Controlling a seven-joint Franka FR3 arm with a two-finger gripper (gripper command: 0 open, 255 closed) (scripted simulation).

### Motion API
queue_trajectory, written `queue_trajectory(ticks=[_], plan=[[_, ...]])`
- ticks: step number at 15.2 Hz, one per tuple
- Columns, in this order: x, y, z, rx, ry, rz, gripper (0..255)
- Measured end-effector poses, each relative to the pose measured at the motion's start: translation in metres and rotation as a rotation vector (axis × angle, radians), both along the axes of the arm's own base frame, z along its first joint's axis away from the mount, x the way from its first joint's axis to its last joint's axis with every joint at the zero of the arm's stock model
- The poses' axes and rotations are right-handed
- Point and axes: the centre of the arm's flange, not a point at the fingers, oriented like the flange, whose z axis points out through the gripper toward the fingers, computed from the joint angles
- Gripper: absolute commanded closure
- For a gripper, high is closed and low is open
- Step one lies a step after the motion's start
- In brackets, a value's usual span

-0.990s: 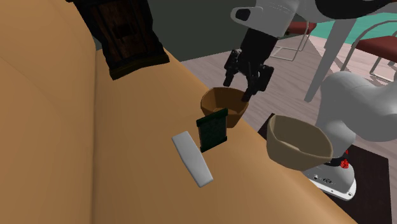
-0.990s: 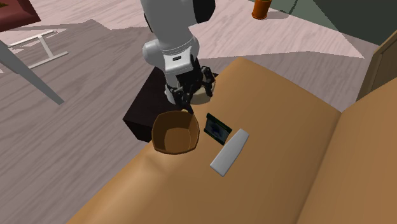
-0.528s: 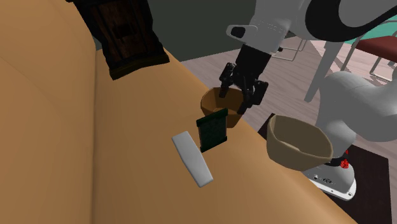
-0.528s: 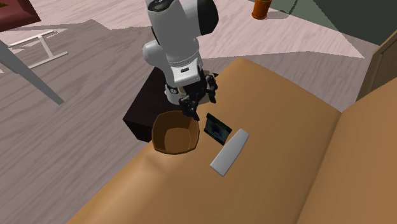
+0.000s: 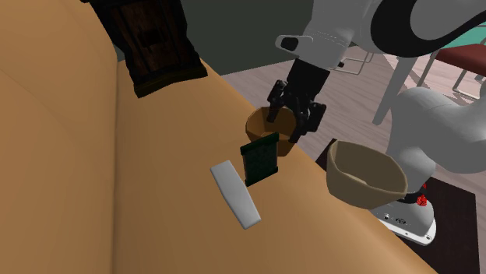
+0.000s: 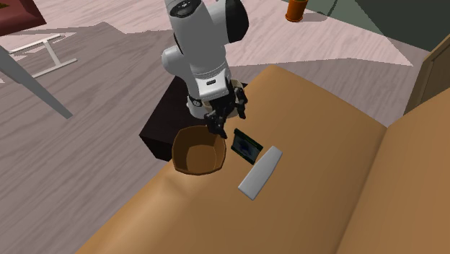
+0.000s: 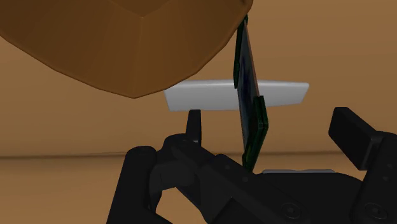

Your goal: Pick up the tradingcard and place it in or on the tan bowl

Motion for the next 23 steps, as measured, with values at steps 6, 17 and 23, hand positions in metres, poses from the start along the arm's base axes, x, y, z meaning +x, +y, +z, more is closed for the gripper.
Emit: queue_trajectory(ticks=[6,17,23], plan=[[0.000,0.000,0.000,0.000,0.000,0.000,255],[0.000,-0.001,0.031,0.000,0.000,0.000,255],[0.000,-0.001,0.064,0.000,0.000,0.000,255]])
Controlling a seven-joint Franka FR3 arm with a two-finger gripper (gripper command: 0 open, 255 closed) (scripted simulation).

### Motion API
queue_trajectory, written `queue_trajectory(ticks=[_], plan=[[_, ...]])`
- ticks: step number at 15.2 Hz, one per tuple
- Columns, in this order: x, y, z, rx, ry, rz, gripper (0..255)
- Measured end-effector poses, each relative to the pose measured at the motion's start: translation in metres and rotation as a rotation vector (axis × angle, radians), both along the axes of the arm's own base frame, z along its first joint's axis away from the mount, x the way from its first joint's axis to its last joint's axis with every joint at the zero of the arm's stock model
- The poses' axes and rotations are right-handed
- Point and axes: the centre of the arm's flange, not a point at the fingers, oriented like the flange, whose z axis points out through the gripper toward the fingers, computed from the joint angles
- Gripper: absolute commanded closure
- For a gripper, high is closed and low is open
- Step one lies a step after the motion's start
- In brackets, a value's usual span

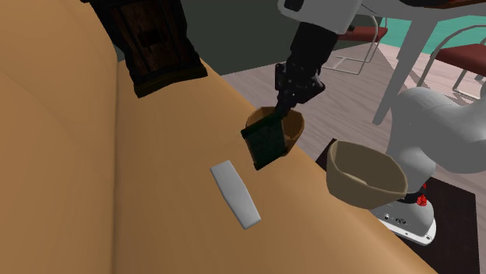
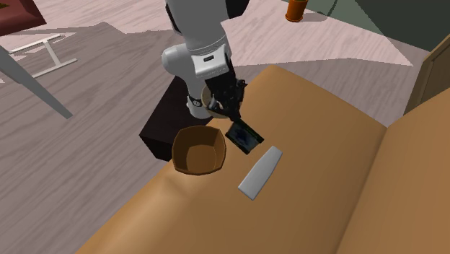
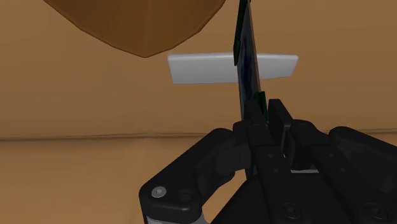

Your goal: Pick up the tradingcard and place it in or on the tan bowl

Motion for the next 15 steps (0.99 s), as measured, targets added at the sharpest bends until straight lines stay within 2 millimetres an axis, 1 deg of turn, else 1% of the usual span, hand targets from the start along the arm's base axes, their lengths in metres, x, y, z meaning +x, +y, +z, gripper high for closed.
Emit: queue_trajectory(ticks=[15], plan=[[-0.001,0.000,0.078,0.000,0.000,0.000,255]])
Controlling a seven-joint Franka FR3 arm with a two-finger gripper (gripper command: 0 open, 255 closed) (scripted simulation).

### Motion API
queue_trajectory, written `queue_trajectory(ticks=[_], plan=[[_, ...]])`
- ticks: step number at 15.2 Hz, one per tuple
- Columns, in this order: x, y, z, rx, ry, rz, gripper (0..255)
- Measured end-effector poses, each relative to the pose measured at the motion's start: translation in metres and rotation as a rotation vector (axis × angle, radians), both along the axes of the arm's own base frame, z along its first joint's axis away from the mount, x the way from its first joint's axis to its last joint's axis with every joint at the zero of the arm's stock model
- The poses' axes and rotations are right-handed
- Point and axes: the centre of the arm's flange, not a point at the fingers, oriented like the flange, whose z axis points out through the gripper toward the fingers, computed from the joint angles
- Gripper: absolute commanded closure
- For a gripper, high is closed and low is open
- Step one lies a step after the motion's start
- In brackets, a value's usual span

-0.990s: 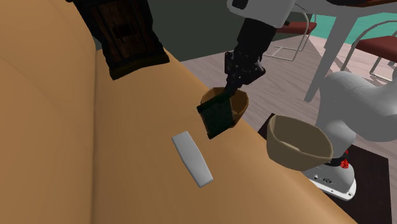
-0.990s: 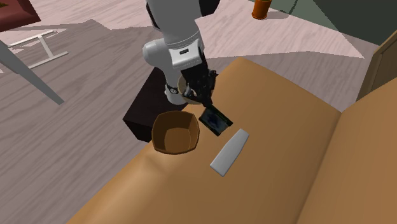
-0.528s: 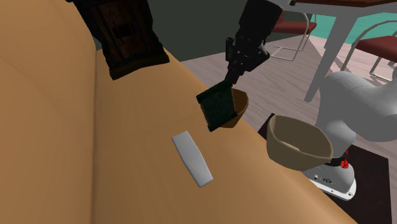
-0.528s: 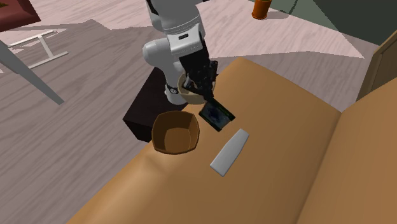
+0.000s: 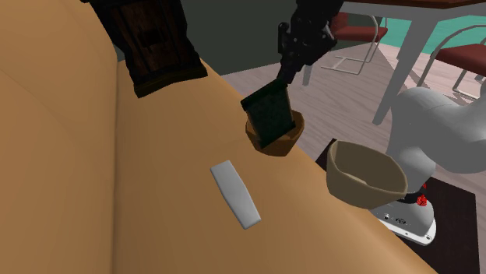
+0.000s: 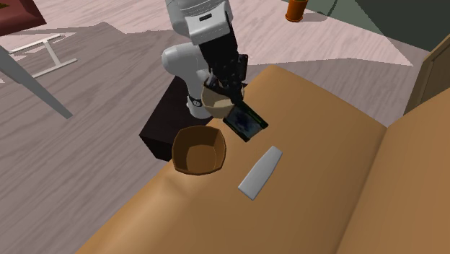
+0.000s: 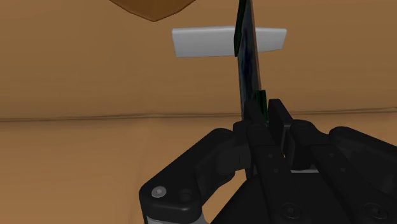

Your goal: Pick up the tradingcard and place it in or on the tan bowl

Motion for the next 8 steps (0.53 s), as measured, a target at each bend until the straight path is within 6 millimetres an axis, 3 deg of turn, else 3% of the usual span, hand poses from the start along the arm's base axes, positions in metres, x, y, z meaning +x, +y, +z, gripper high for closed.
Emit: queue_trajectory(ticks=[6,8], plan=[[0.000,0.001,0.030,0.000,0.000,0.000,255],[-0.013,-0.009,0.039,0.000,-0.001,0.000,255]])
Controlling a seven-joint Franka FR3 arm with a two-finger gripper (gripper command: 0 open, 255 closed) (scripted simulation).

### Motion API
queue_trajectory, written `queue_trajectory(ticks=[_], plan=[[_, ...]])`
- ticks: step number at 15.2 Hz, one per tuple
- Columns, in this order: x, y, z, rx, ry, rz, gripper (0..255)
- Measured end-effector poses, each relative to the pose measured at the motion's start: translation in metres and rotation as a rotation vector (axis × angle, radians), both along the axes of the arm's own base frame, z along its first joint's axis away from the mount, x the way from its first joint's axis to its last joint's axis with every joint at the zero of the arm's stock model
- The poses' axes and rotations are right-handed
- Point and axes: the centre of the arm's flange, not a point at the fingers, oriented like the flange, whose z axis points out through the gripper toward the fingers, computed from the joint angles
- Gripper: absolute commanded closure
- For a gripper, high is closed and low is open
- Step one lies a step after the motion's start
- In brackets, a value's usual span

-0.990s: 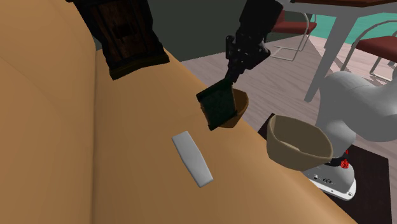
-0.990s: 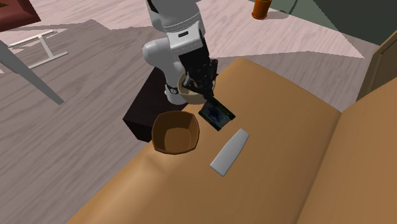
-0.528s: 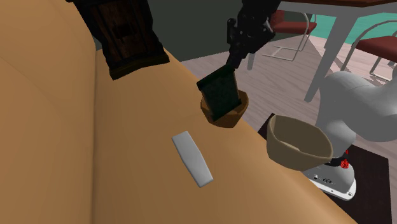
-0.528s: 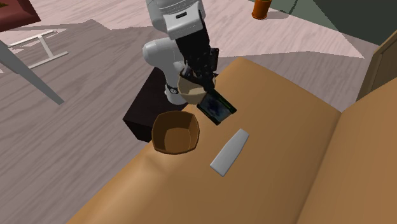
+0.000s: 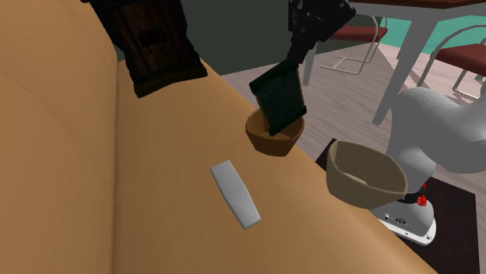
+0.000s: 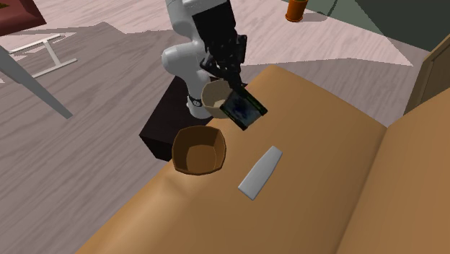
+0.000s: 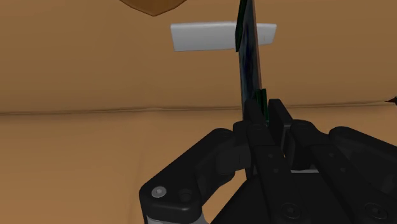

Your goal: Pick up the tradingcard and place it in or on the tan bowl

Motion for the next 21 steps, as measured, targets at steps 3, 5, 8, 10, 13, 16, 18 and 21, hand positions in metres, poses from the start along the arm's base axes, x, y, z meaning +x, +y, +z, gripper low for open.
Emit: queue_trajectory(ticks=[3,5,8,10,13,16,18,21], plan=[[-0.028,-0.020,0.010,0.000,0.000,0.000,255],[-0.047,-0.036,0.018,0.000,0.000,0.000,255],[-0.074,-0.060,0.032,0.001,-0.001,0.000,255],[-0.098,-0.073,0.038,0.001,-0.001,0.000,255],[-0.127,-0.095,0.051,0.001,-0.001,0.000,255],[-0.158,-0.118,0.066,0.001,-0.001,0.000,255],[-0.177,-0.134,0.071,0.001,-0.001,0.000,255],[-0.185,-0.138,0.059,0.000,0.000,0.000,255]])
